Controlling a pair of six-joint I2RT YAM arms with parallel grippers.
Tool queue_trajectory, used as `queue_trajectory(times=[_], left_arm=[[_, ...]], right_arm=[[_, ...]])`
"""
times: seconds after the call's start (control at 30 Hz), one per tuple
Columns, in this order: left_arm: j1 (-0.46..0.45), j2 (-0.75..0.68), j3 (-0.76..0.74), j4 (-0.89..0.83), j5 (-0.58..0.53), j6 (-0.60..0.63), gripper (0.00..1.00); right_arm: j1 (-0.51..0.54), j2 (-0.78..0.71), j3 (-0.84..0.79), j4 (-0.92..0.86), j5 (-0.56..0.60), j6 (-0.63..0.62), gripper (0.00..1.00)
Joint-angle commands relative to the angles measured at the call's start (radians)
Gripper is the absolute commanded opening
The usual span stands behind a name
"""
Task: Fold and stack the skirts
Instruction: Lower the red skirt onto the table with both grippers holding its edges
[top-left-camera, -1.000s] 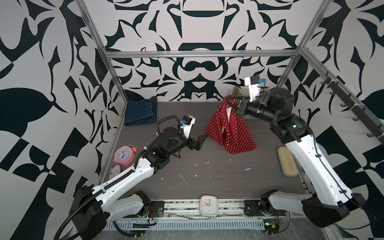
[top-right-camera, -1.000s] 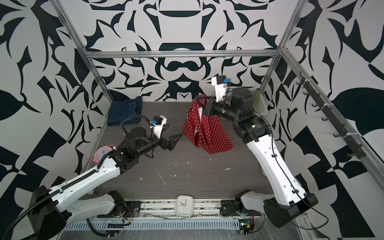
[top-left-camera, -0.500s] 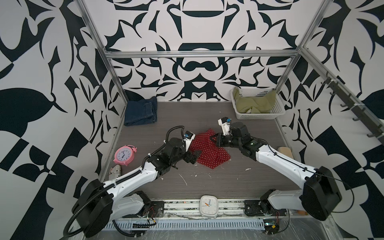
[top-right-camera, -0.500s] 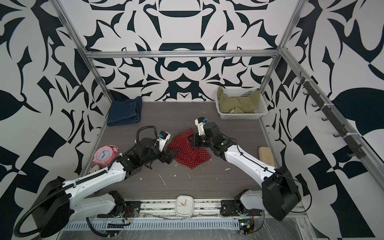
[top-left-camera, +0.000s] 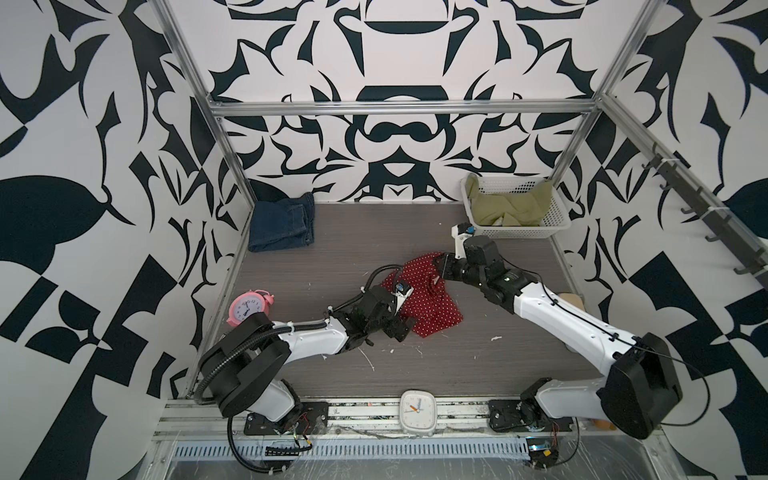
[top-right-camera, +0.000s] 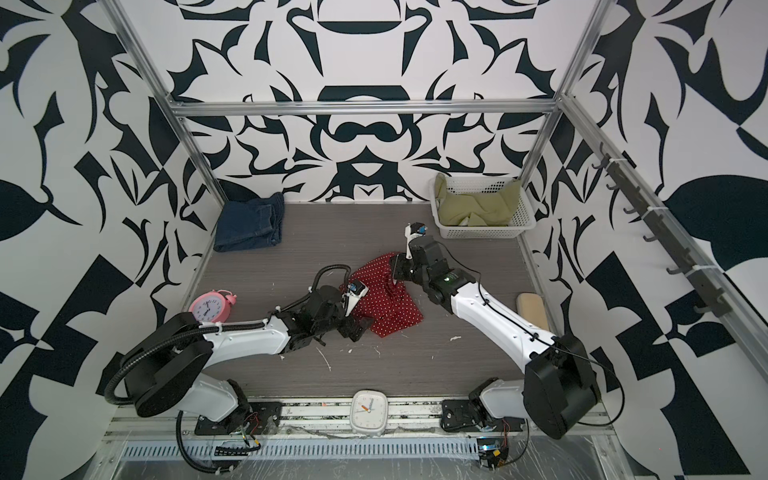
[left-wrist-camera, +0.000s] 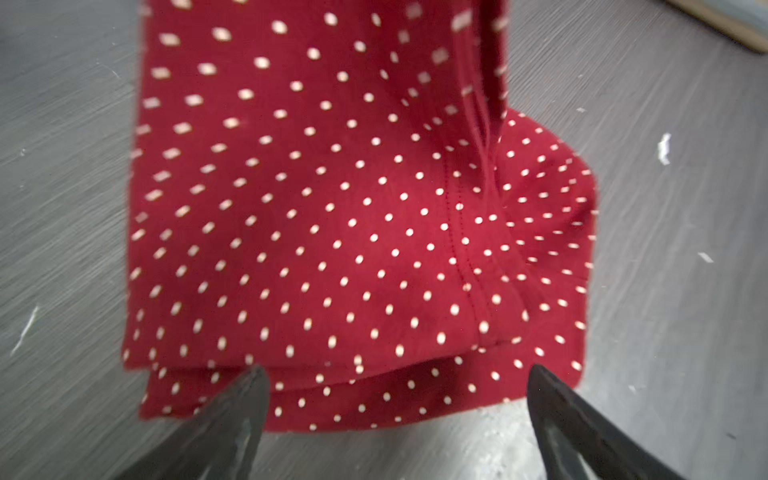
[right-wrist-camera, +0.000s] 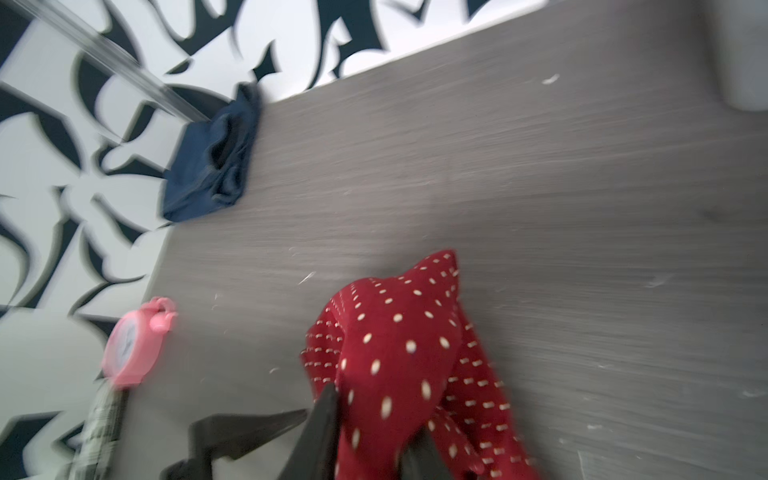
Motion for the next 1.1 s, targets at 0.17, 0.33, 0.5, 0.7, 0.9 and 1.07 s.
queue_trajectory(times=[0.17, 0.33, 0.5, 0.7, 0.9, 1.07], left_arm=[[0.001, 0.097, 0.124, 0.023, -0.089, 0.141, 0.99], [0.001, 0.138, 0.156, 0.022, -0.051, 0.195, 1.0], [0.001, 0.17, 0.195, -0.017, 0.021, 0.243, 0.97], [0.001, 0.197, 0.212, -0.01, 0.024, 0.267, 0.86], [0.001, 0.271, 0.273, -0.052, -0.005, 0.281, 0.59], [0.001, 0.281, 0.286, -0.059, 0.0, 0.279, 0.31]], right_arm=[[-0.117, -0.01, 0.003, -0.032, -0.014, -0.004, 0.71], [-0.117, -0.052, -0.017, -0.039, -0.031, -0.029, 0.71], [-0.123, -0.084, -0.053, -0.045, -0.04, -0.039, 0.7], [-0.128, -0.095, -0.086, -0.026, -0.082, -0.031, 0.7], [-0.127, -0.096, -0.109, -0.01, -0.13, -0.032, 0.69], [-0.129, -0.116, -0.12, -0.021, -0.126, -0.042, 0.68]])
